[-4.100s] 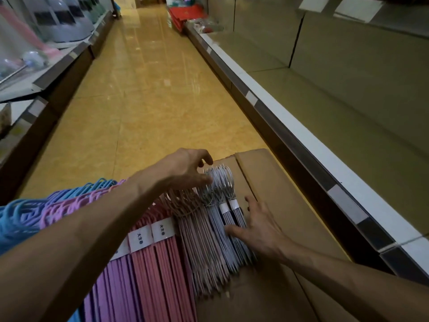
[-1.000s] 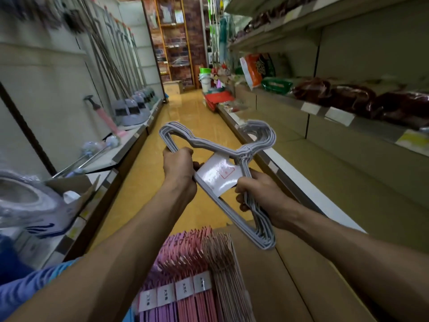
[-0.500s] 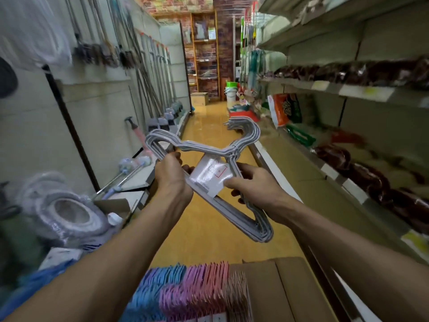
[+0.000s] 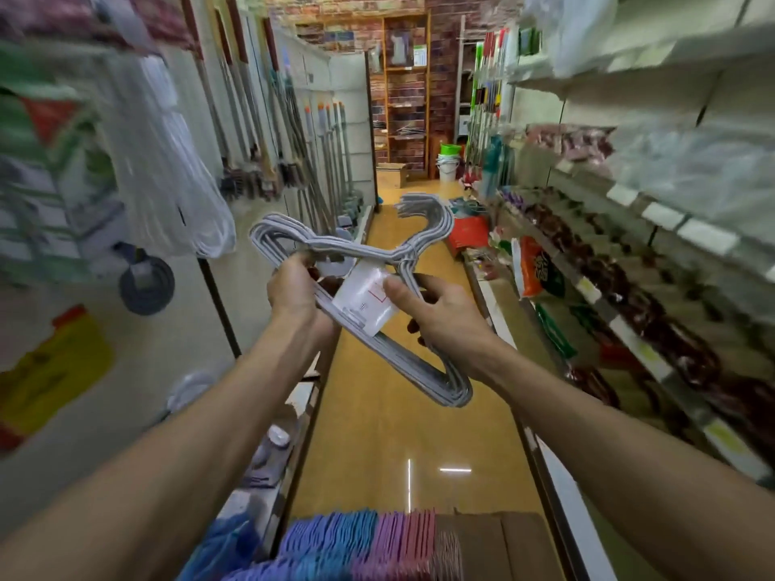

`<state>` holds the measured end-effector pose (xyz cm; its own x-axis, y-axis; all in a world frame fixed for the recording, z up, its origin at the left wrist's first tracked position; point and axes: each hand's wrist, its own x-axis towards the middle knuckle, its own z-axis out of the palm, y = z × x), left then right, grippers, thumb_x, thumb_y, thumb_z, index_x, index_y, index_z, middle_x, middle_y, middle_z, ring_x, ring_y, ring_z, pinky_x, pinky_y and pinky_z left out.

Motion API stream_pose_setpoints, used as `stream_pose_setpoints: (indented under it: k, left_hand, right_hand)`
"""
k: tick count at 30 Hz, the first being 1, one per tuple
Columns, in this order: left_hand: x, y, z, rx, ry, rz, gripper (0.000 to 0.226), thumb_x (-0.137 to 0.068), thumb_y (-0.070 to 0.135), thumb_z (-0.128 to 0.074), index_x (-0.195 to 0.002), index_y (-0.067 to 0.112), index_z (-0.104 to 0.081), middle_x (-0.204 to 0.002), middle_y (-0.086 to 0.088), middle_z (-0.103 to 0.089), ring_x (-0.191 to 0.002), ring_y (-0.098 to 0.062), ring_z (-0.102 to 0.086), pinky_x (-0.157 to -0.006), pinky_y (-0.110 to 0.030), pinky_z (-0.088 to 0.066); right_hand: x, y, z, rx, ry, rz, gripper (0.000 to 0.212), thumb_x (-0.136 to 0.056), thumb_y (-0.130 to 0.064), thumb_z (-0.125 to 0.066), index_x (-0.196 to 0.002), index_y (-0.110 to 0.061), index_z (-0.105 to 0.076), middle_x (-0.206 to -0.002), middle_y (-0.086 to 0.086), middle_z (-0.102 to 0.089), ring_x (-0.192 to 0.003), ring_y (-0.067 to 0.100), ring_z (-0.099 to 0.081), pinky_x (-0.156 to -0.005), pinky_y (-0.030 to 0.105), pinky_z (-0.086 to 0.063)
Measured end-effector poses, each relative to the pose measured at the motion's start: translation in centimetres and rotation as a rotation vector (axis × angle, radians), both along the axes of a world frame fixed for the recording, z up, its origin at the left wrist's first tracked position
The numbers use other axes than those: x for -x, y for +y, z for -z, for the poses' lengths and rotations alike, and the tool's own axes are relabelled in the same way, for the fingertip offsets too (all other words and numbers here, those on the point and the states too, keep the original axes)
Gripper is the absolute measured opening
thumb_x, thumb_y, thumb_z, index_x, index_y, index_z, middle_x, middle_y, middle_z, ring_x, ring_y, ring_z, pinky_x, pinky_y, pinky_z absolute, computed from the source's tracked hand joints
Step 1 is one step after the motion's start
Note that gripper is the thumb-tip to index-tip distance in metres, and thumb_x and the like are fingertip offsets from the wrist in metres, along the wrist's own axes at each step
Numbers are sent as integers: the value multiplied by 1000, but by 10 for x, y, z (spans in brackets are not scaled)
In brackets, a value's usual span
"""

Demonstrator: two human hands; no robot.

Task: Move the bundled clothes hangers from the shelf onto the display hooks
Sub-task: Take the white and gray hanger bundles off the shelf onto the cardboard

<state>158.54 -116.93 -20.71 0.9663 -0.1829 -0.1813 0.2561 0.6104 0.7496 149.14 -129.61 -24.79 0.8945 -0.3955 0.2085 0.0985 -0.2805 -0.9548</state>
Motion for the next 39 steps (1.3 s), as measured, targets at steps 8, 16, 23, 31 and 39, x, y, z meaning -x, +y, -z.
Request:
stream_pose_setpoints:
  k: [8, 16, 23, 31, 39]
  left_hand:
    - [6, 34, -161, -22, -41, 54, 27, -99, 10, -47, -73, 10, -55, -39, 1, -55, -36, -13, -58, -42, -23, -50]
    - [23, 62, -237, -66, -144, 186, 22, -92, -1, -47, -74, 8, -58, -52, -5, -64, -68, -23, -63, -81, -43, -55]
    - [58, 98, -259, 16, -206, 183, 11, -86, 8, -50, -82, 11, -60, -87, -9, -57, -86, -26, -56, -96, -42, -49]
    - [125, 147, -266, 107, -280, 2, 23, -78, 14, -61, -100, 13, -57, -95, -6, -59, -99, -25, -55, -108, -43, -43]
    - [210, 219, -284, 92, -338, -208, 17, -80, 11, -54, -93, 12, -64, -110, -12, -63, -105, -30, -59, -111, -48, -40]
  right_hand:
    - [5, 29, -165, 14, -19, -1, 38, -87, -58, -64, -109, -28, -66, -82, 4, -59, -66, 16, -55, -53, 26, -47]
    - [15, 43, -236, 46, -50, 17, 45, -81, -67, -64, -108, -32, -68, -81, 4, -60, -64, 16, -55, -57, 32, -48]
    - [34, 58, -257, -43, -116, -166, 54, -80, -58, -70, -105, -10, -70, -81, 8, -54, -62, 15, -50, -53, 28, -41]
    - [64, 87, -274, -43, -135, -423, 38, -78, -58, -70, -101, -27, -70, -83, 15, -65, -66, 17, -52, -58, 30, -46]
    - [89, 159, -291, -98, -182, -691, 36, -82, -46, -71, -107, -20, -69, -73, -10, -71, -56, -4, -58, -52, 17, -45]
